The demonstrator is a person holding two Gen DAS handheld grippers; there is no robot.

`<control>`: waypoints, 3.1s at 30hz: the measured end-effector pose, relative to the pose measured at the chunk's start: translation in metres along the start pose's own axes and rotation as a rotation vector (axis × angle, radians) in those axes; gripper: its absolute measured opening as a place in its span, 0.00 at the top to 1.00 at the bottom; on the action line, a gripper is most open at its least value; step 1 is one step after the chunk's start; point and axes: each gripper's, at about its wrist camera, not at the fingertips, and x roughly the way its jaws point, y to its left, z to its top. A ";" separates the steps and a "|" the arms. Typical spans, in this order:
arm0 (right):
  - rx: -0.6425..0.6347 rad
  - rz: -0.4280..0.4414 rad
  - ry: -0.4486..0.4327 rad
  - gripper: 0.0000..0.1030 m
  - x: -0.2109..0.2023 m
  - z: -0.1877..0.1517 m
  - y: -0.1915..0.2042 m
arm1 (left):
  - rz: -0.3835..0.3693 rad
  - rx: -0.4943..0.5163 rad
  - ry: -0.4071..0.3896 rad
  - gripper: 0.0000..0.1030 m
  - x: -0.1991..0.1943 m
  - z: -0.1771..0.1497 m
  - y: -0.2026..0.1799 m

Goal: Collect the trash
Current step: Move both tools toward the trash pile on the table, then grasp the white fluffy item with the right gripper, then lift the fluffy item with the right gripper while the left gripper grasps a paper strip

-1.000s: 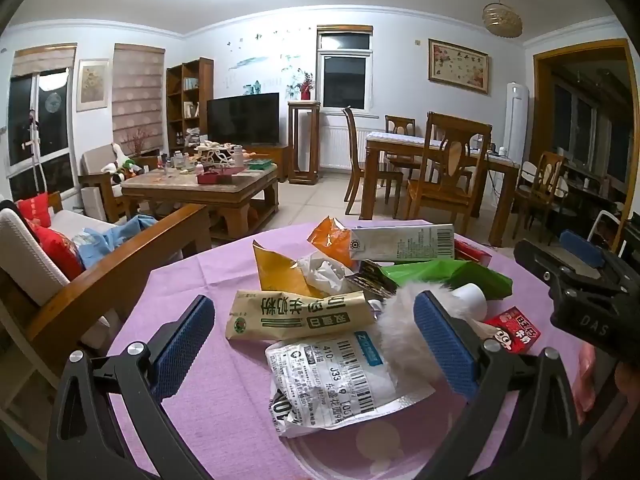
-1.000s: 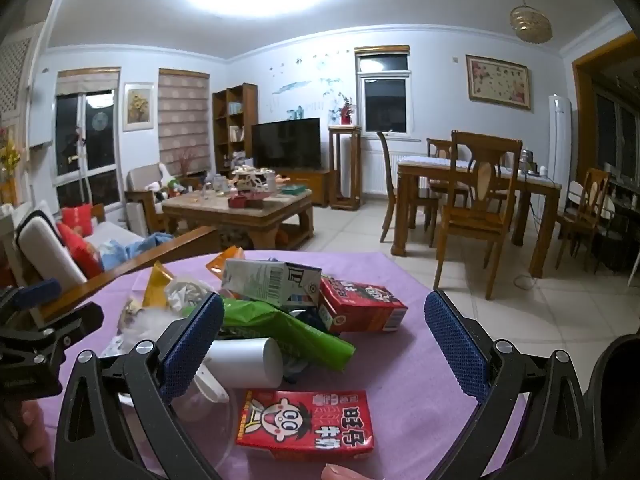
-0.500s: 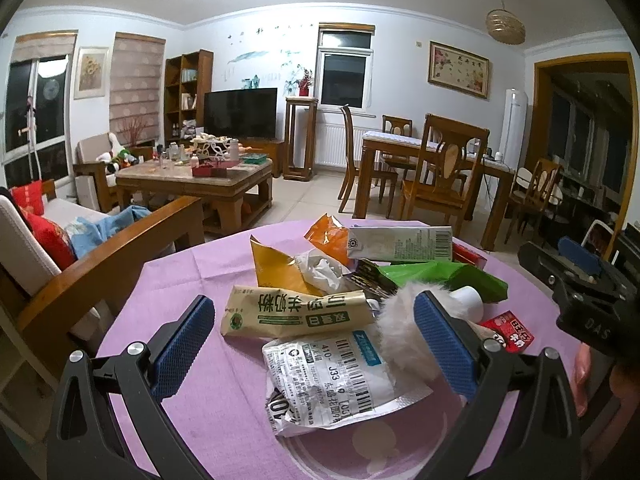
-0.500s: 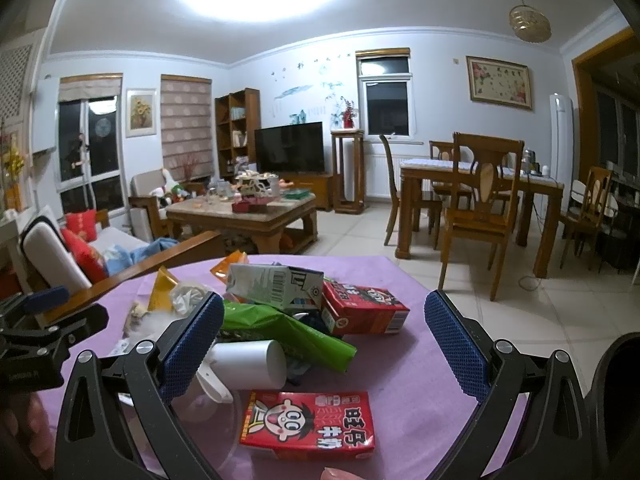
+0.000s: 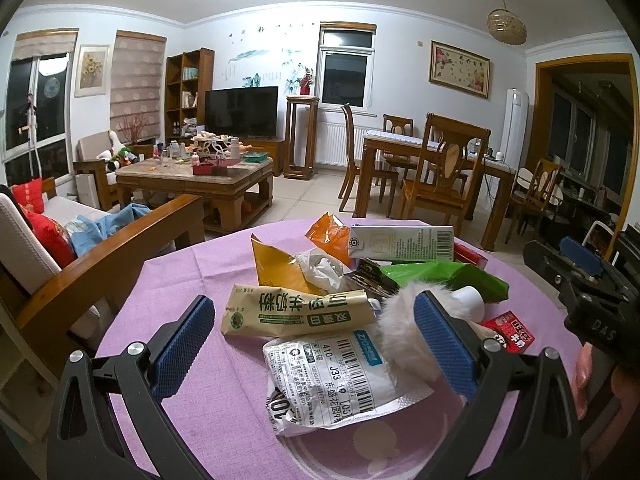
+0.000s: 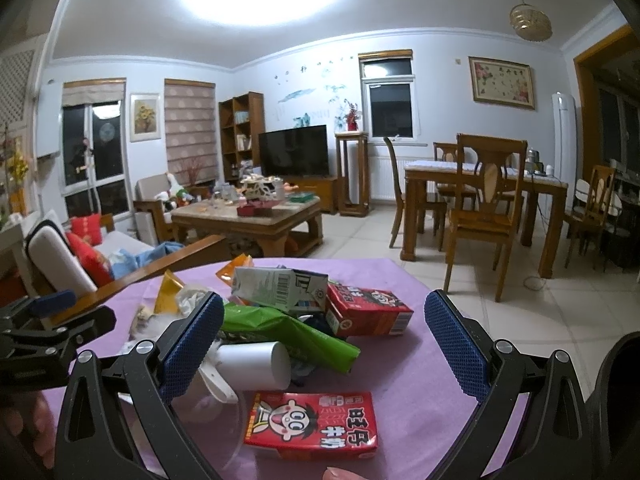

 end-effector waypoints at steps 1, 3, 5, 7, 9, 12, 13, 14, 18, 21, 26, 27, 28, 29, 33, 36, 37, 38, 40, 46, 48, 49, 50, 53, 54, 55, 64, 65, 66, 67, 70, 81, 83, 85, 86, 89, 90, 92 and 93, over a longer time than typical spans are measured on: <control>-0.006 0.003 0.002 0.04 0.001 0.000 0.000 | -0.003 -0.008 0.001 0.04 0.000 0.000 0.002; -0.004 0.016 0.014 0.04 0.003 -0.001 -0.001 | -0.012 -0.033 0.002 0.04 0.000 0.000 0.007; 0.010 0.027 0.041 0.04 0.006 -0.002 -0.004 | -0.036 -0.078 0.012 0.04 0.003 0.001 0.018; 0.040 0.052 0.070 0.04 0.009 -0.002 -0.008 | -0.093 -0.145 0.027 0.04 0.005 0.000 0.032; 0.064 0.102 0.090 0.04 0.011 -0.003 -0.013 | -0.211 -0.223 0.050 0.04 0.009 -0.003 0.054; 0.055 0.185 0.100 0.06 0.010 0.000 -0.012 | -0.254 -0.191 0.142 0.04 0.021 0.003 0.071; 0.033 0.218 0.133 0.08 0.014 0.002 -0.007 | -0.256 -0.165 0.180 0.04 0.027 0.006 0.074; 0.007 0.259 0.163 0.15 0.021 0.004 0.001 | -0.261 -0.137 0.219 0.04 0.034 0.009 0.075; -0.018 0.355 0.224 0.33 0.030 0.005 0.032 | -0.298 -0.054 0.345 0.04 0.063 0.012 0.070; -0.063 0.372 0.270 0.35 0.045 -0.005 0.057 | -0.305 0.033 0.382 0.05 0.072 0.008 0.057; -0.084 0.362 0.383 0.50 0.082 -0.024 0.078 | -0.274 0.203 0.373 0.05 0.076 0.000 0.036; -0.084 0.364 0.398 0.53 0.083 -0.024 0.078 | -0.267 0.222 0.371 0.06 0.077 0.002 0.034; -0.079 0.374 0.403 0.56 0.084 -0.026 0.079 | -0.255 0.246 0.367 0.06 0.078 0.002 0.033; -0.073 0.382 0.406 0.62 0.086 -0.028 0.081 | -0.249 0.268 0.359 0.08 0.078 0.003 0.032; -0.020 0.392 0.397 0.76 0.077 -0.025 0.074 | -0.274 0.300 0.352 0.29 0.080 0.011 0.032; 0.074 0.428 0.403 0.79 0.069 -0.022 0.062 | -0.271 0.352 0.379 0.41 0.090 0.012 0.027; 0.106 0.436 0.403 0.79 0.065 -0.021 0.057 | -0.258 0.376 0.380 0.44 0.092 0.011 0.025; 0.130 0.443 0.404 0.79 0.059 -0.019 0.052 | -0.246 0.403 0.381 0.48 0.094 0.011 0.024; 0.174 0.457 0.403 0.79 0.049 -0.018 0.045 | -0.250 0.411 0.384 0.52 0.098 0.014 0.023; 0.248 0.477 0.385 0.81 0.024 -0.014 0.027 | -0.265 0.342 0.358 0.66 0.095 0.022 0.030; 0.260 0.481 0.363 0.82 0.016 -0.010 0.022 | -0.262 0.332 0.343 0.76 0.086 0.022 0.033; 0.264 0.482 0.350 0.84 0.010 -0.007 0.018 | -0.264 0.329 0.340 0.81 0.083 0.021 0.033; 0.266 0.478 0.333 0.85 0.002 -0.003 0.013 | -0.271 0.322 0.336 0.87 0.078 0.022 0.033; 0.272 0.475 0.297 0.85 -0.014 0.005 0.002 | -0.272 0.324 0.307 0.87 0.066 0.023 0.031; 0.266 0.471 0.291 0.85 -0.016 0.007 0.000 | -0.274 0.334 0.303 0.87 0.062 0.024 0.028; 0.256 0.470 0.289 0.85 -0.017 0.008 -0.002 | -0.275 0.345 0.303 0.87 0.060 0.024 0.026; 0.135 0.494 0.471 0.05 -0.003 -0.023 0.038 | -0.187 0.579 0.253 0.21 0.078 0.021 -0.012; 0.094 0.484 0.503 0.05 -0.001 -0.029 0.047 | -0.189 0.589 0.262 0.22 0.080 0.021 -0.014; 0.067 0.480 0.532 0.06 0.002 -0.034 0.055 | -0.188 0.596 0.272 0.23 0.084 0.021 -0.017; 0.035 0.465 0.563 0.08 0.004 -0.039 0.063 | -0.191 0.603 0.284 0.26 0.089 0.022 -0.019; -0.065 0.395 0.633 0.34 0.010 -0.055 0.078 | -0.202 0.588 0.338 0.55 0.099 0.022 -0.019; 0.093 0.446 0.477 0.59 -0.054 -0.020 0.012 | -0.244 0.472 0.231 0.78 0.061 0.034 -0.001; 0.130 0.447 0.440 0.59 -0.069 -0.008 -0.007 | -0.263 0.459 0.201 0.78 0.047 0.039 -0.003; 0.186 0.442 0.395 0.59 -0.090 0.003 -0.037 | -0.277 0.460 0.181 0.79 0.037 0.044 -0.009; 0.218 0.427 0.365 0.59 -0.103 0.008 -0.055 | -0.282 0.461 0.171 0.79 0.033 0.045 -0.013; 0.281 0.374 0.296 0.59 -0.133 0.016 -0.099 | -0.330 0.448 0.145 0.79 0.018 0.054 -0.031; 0.299 0.339 0.264 0.59 -0.147 0.018 -0.120 | -0.353 0.446 0.135 0.79 0.014 0.058 -0.040; 0.328 0.295 0.225 0.59 -0.166 0.020 -0.150 | -0.397 0.440 0.123 0.79 0.005 0.060 -0.056; 0.349 0.272 0.206 0.59 -0.179 0.017 -0.167 | -0.430 0.434 0.118 0.79 0.002 0.062 -0.066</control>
